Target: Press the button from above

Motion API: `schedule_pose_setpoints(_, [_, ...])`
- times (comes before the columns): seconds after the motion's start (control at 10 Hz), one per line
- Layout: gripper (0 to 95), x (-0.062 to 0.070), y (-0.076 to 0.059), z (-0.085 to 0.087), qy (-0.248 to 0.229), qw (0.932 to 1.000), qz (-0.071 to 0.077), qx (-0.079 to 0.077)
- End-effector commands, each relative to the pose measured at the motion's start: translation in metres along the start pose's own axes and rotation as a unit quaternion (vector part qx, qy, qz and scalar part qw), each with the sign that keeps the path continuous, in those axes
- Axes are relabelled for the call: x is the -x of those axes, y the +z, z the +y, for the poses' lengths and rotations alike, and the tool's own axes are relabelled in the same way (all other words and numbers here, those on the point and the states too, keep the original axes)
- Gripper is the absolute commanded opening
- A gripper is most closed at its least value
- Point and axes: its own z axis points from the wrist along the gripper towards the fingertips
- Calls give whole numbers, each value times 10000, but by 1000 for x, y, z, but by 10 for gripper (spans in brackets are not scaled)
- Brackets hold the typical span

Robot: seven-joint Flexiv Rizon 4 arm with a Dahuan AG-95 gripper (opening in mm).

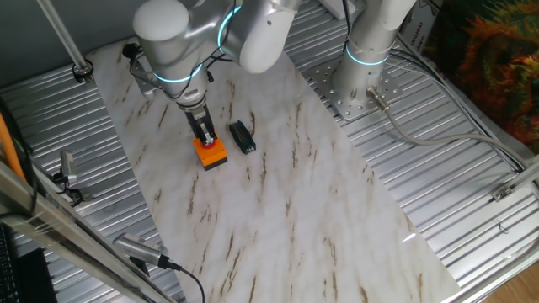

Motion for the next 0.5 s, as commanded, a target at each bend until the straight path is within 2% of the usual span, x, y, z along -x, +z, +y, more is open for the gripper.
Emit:
schedule_pose_setpoints(0.1, [0, 0, 4, 0, -14, 10000, -42, 30])
schedule_pose_setpoints(0.2, [0, 0, 4, 0, -17, 10000, -36, 21])
schedule_pose_setpoints(0.3, [0, 0, 6, -1, -36, 10000, 4, -53])
schedule_pose_setpoints(0.5, [0, -1, 11, -2, -33, 9999, -41, 106])
